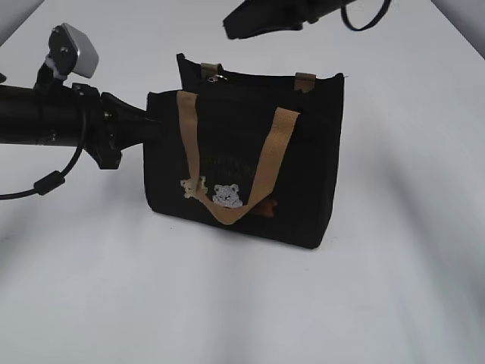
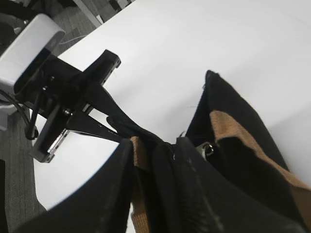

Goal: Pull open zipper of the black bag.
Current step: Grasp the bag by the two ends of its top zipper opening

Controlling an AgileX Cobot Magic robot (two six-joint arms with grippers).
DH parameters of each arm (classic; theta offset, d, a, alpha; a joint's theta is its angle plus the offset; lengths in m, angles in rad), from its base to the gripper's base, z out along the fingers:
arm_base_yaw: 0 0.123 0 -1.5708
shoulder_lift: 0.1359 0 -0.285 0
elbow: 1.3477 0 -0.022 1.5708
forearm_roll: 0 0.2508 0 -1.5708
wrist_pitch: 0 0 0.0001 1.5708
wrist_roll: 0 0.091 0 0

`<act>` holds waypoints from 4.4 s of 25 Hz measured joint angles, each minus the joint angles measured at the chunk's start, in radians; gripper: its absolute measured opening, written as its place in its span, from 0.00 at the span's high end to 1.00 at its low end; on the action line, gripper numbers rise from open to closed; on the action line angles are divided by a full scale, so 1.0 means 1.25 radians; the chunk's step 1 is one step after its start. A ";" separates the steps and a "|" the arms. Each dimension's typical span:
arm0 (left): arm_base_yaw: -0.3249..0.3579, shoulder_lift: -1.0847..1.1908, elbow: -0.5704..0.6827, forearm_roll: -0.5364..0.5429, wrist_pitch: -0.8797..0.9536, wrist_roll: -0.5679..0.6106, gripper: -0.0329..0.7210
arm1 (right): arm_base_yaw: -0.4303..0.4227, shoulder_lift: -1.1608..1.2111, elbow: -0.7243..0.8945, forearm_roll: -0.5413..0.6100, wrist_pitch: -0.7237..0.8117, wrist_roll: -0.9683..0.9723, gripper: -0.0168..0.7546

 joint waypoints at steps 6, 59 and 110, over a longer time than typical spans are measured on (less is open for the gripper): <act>0.001 0.001 0.000 0.000 0.002 0.000 0.84 | 0.045 0.037 0.000 -0.102 -0.026 -0.009 0.67; 0.001 0.001 0.000 0.000 -0.005 0.000 0.84 | 0.047 0.044 0.000 -0.166 -0.091 0.030 0.97; 0.002 0.001 0.000 0.002 -0.011 -0.002 0.84 | 0.096 0.060 -0.001 -0.200 -0.178 -0.030 0.98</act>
